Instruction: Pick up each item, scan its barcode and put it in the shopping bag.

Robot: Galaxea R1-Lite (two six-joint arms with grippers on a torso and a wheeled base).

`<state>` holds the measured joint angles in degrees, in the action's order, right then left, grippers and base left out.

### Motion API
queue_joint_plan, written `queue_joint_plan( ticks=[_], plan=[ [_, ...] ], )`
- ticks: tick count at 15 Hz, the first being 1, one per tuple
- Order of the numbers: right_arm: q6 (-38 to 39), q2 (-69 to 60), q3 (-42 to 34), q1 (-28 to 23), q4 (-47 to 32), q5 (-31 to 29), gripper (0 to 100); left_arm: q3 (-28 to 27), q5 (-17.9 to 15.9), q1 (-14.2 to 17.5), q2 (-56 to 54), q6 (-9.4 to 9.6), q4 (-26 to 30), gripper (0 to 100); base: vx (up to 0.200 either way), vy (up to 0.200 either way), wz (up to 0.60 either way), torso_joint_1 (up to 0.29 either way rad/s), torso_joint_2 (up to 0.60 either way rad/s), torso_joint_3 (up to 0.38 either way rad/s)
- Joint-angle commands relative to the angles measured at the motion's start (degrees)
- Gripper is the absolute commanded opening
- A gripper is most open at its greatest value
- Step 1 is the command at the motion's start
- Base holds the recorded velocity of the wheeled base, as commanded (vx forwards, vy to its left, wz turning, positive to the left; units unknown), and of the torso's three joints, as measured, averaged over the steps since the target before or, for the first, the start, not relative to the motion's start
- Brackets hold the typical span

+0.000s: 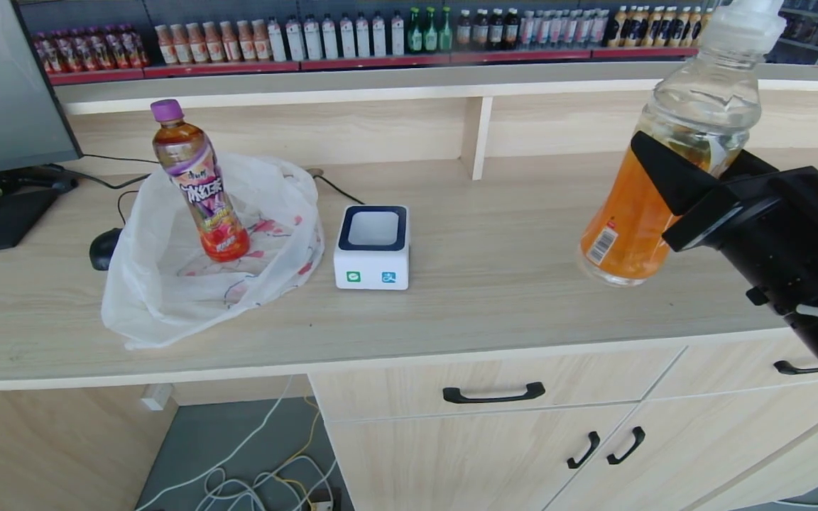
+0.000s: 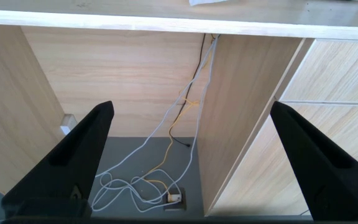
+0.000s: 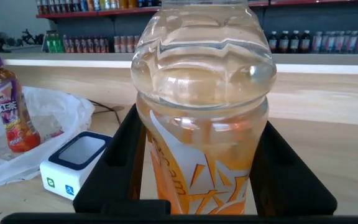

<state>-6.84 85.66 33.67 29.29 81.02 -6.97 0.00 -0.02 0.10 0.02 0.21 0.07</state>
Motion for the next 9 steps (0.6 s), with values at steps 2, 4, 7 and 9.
queue_joint_plan(
  ticks=[2,4,7,9],
  plan=[
    [-0.02,-0.06,-0.1,0.06,-0.25,0.12,0,0.0,0.02,-0.01,-0.02,0.06,0.01,100,0.0,0.2,0.0,0.017,0.01,0.002],
    [-0.02,-0.06,-0.01,0.06,-0.07,0.21,0,0.0,0.02,-0.01,-0.02,-0.03,0.01,100,0.0,0.2,0.0,0.005,0.0,0.012],
    [-0.02,-0.15,0.43,0.06,0.28,0.21,0,0.0,0.02,-0.01,-0.02,-0.03,0.01,100,0.0,0.2,0.0,-0.002,0.0,0.001],
    [-0.02,0.03,-0.27,0.24,0.37,0.29,0,0.0,0.02,-0.01,-0.02,0.06,0.01,100,0.0,0.2,0.0,0.0,0.0,0.002]
  ],
)
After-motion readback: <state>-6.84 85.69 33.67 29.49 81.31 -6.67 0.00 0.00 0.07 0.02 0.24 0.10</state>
